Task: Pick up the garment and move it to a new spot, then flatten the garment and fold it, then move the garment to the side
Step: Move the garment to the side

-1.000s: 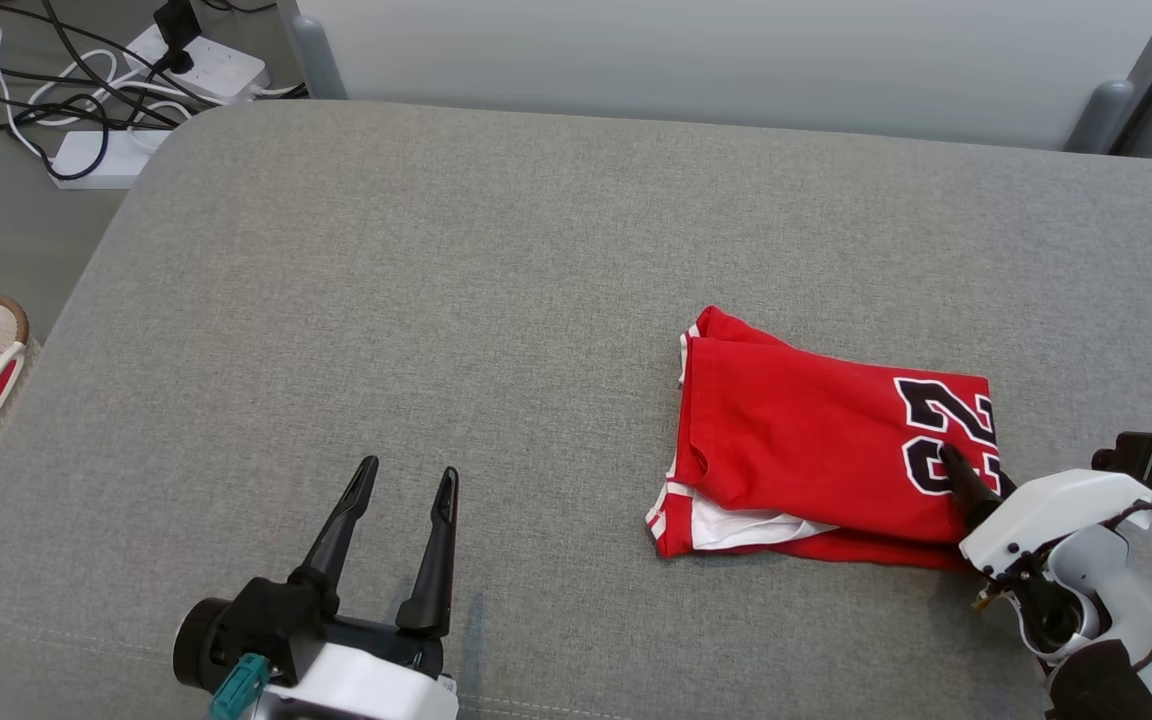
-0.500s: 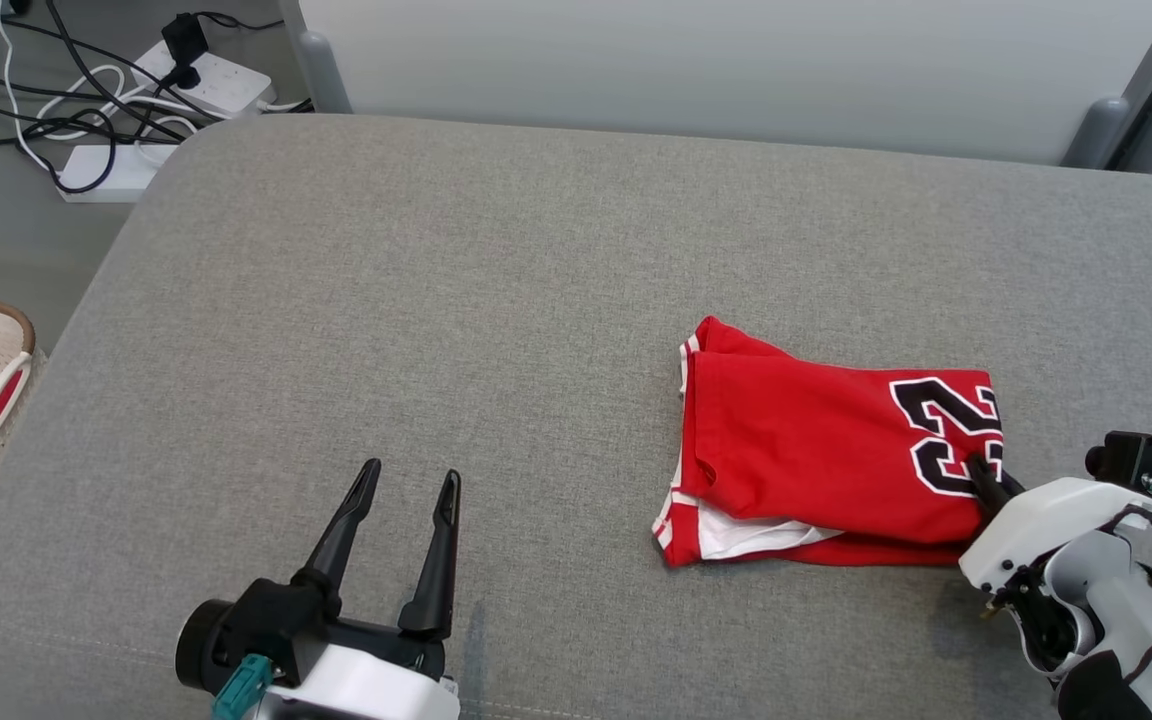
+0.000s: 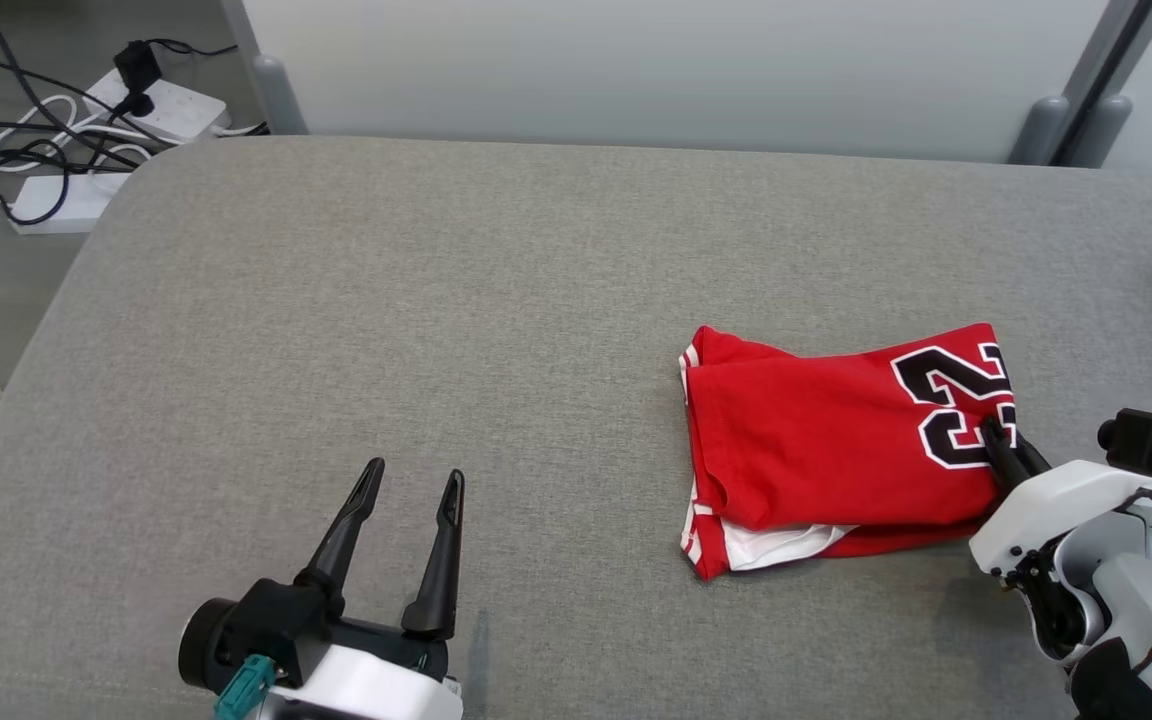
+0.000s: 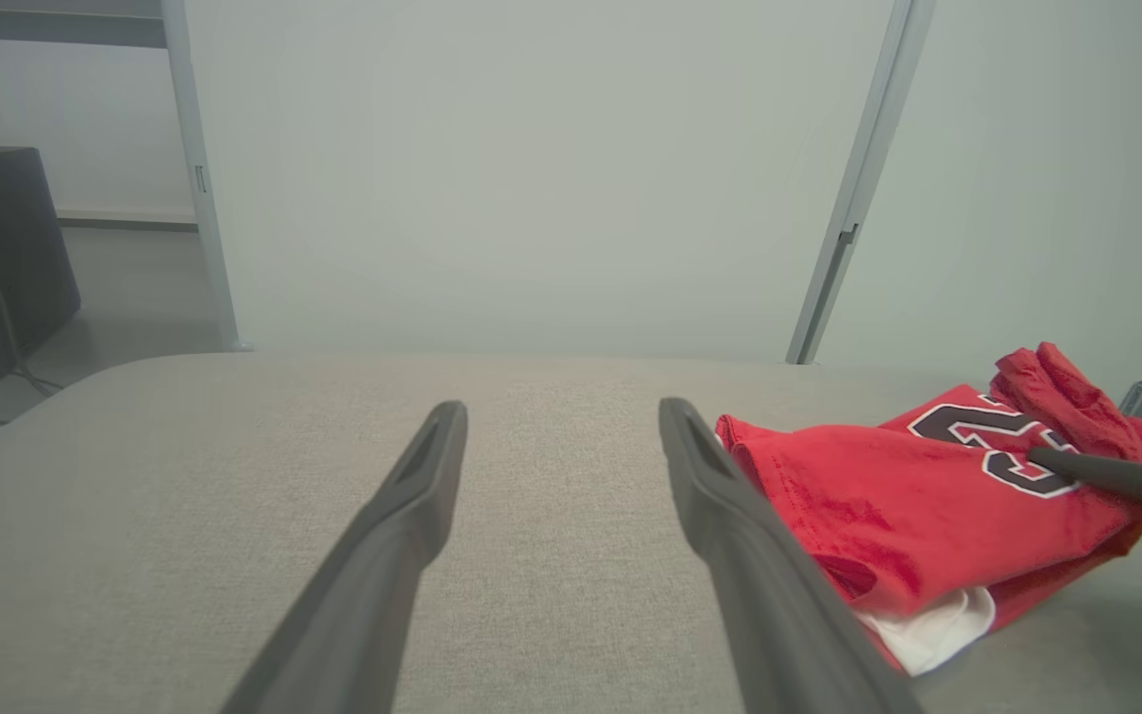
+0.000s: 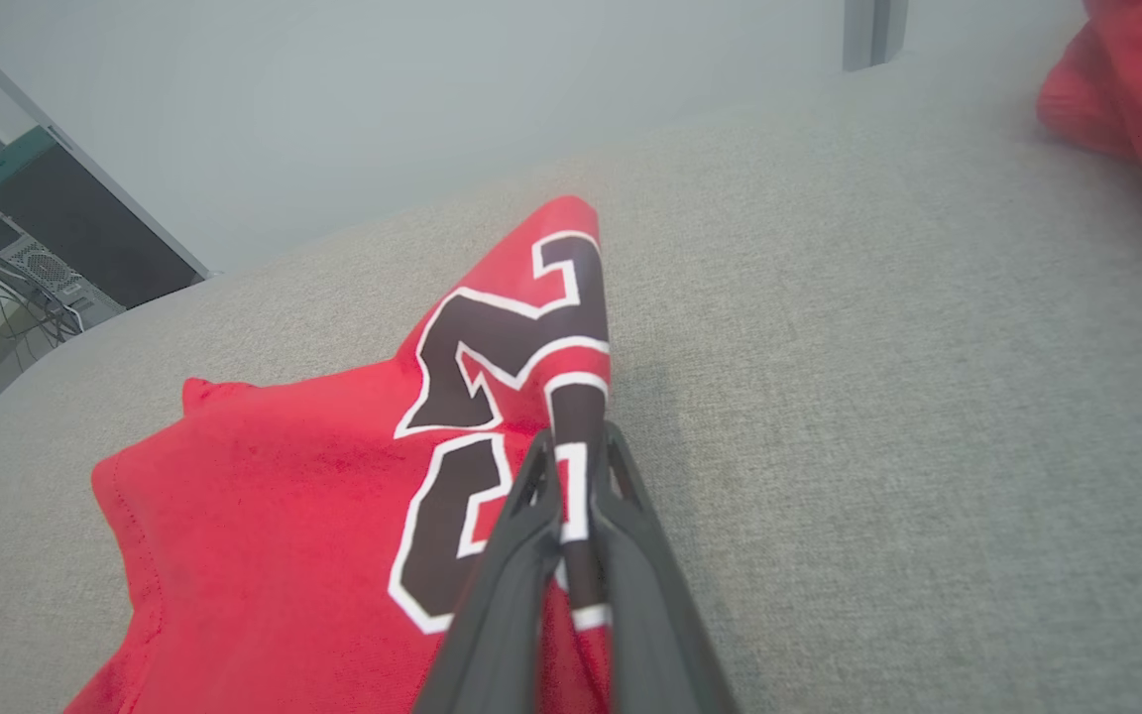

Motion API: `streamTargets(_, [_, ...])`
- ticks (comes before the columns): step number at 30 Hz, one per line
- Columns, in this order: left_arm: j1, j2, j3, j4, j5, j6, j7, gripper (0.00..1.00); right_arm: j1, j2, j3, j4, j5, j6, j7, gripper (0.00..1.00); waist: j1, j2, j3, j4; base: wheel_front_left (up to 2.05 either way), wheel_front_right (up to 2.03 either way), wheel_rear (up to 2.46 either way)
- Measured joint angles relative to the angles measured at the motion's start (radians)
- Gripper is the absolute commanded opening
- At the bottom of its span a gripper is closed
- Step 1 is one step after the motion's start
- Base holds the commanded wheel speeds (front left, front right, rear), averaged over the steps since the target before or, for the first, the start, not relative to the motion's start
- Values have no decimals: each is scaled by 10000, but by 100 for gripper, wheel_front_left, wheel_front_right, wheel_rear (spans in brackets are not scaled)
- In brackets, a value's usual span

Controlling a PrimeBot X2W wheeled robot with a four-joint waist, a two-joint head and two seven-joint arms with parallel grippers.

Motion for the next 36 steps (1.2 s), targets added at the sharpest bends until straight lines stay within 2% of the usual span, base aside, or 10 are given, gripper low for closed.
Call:
streamTargets(7, [-53, -2, -50, -75, -6, 0, 0, 100, 0, -219, 221, -15, 4, 0, -140, 0, 0, 0, 34, -756, 0, 0, 0])
streamTargets(18, [-662, -2, -127, -67, 0, -92, 0, 100, -2, -211, 255, 12, 138, 0, -311, 0, 0, 0, 241, -2285, 0, 0, 0])
streamTargets(30, [-995, -2, -81, 121, 267, -270, 0, 100, -6, -21, 263, -56, 186, 0, -428, 0, 0, 0, 561, -3931, 0, 0, 0])
streamTargets(36, [-1015, -4, -40, 163, 337, -313, 0, 100, -1, 61, 259, -153, 184, 0, -439, 0, 0, 0, 699, -4490, 0, 0, 0])
